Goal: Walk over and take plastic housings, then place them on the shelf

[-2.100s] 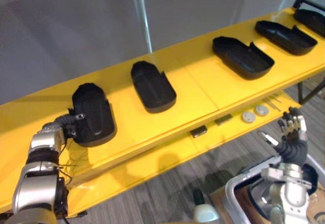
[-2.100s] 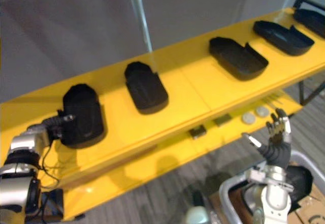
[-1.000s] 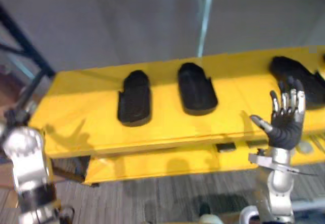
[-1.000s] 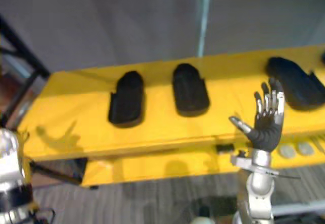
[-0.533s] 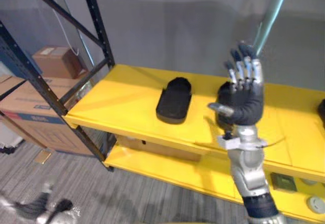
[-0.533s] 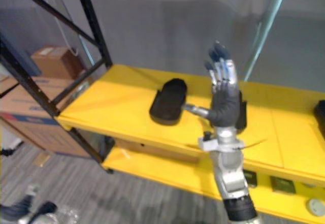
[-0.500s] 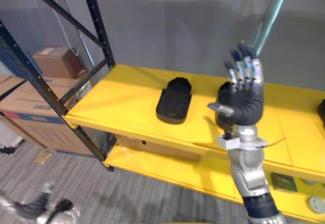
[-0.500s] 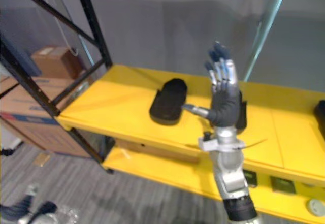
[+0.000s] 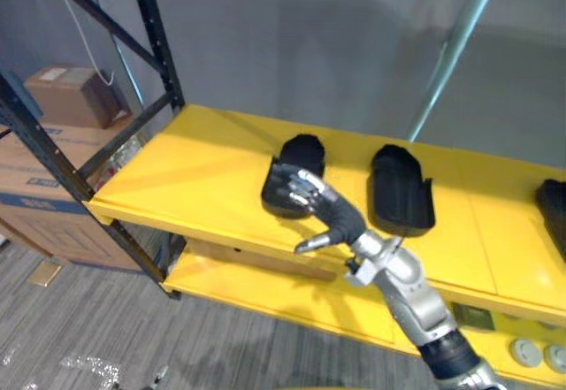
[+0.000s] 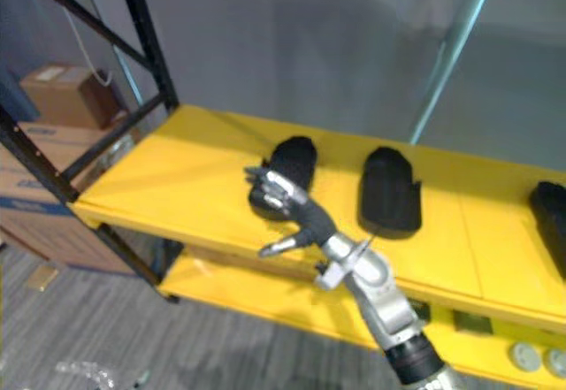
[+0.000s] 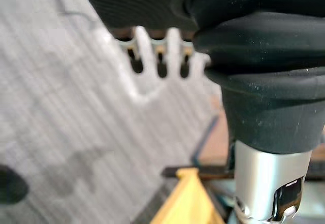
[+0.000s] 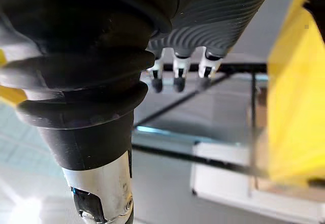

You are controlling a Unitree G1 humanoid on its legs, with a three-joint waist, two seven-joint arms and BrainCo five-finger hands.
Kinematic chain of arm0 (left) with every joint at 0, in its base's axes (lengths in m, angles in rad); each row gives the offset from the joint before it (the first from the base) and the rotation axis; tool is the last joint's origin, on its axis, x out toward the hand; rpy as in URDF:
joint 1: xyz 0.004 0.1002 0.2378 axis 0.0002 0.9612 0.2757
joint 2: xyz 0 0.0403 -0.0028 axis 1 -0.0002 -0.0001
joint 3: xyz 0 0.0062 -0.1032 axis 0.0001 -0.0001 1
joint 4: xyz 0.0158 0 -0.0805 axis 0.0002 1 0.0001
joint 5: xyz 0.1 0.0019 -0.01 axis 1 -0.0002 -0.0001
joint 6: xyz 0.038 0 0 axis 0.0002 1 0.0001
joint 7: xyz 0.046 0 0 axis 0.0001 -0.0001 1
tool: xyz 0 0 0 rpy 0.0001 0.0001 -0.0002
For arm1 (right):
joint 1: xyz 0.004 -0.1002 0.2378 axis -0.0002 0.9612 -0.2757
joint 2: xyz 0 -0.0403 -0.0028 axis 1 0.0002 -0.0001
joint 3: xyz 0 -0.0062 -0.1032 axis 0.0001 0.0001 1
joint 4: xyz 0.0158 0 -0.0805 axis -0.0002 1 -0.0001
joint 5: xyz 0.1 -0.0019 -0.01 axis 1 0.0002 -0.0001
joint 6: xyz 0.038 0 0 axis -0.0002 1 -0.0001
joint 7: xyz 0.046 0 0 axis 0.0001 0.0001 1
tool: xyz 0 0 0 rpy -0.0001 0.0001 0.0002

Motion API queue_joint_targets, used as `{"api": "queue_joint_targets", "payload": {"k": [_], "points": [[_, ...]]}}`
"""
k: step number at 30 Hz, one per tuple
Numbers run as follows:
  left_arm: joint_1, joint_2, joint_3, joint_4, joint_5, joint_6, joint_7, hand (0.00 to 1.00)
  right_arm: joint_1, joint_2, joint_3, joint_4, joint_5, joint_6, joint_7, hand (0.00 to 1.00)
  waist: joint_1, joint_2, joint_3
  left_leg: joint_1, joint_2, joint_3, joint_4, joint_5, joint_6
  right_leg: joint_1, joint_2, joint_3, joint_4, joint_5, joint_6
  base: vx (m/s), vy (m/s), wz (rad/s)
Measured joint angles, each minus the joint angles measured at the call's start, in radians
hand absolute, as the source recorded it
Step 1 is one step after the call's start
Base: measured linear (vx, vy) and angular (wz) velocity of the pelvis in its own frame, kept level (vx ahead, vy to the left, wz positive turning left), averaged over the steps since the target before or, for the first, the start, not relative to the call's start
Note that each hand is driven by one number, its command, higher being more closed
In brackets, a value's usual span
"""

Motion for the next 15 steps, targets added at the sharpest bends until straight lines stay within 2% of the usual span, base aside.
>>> {"api": "queue_joint_targets", "payload": {"k": [5, 8, 15], "points": [[-0.001, 0.004, -0.027, 0.027, -0.026, 0.0, -0.021, 0.0, 0.002, 0.004, 0.059, 0.046, -0.028, 0.062, 0.041, 0.0, 0.001, -0.013, 0.006, 0.008, 0.005, 0.001, -0.005, 0.002, -0.005, 0.003, 0.007, 0.002, 0.0, -0.002, -0.003, 0.0, -0.001, -0.01], [-0.007, 0.007, -0.047, 0.027, -0.031, 0.0, -0.026, 0.0, 0.002, 0.009, 0.086, 0.113, -0.04, 0.08, 0.048, 0.0, 0.003, -0.021, 0.011, 0.008, 0.003, 0.0, -0.007, 0.002, -0.006, 0.003, 0.004, 0.001, 0.0, -0.002, -0.001, 0.0, 0.0, 0.0], [-0.02, 0.019, -0.075, 0.028, -0.037, 0.0, -0.028, 0.0, -0.004, 0.047, 0.115, 0.264, -0.094, 0.082, 0.043, 0.0, 0.013, -0.023, 0.019, 0.008, -0.003, -0.012, -0.013, 0.002, -0.006, 0.007, -0.002, -0.02, 0.0, -0.004, 0.004, 0.01, 0.007, 0.04]]}}
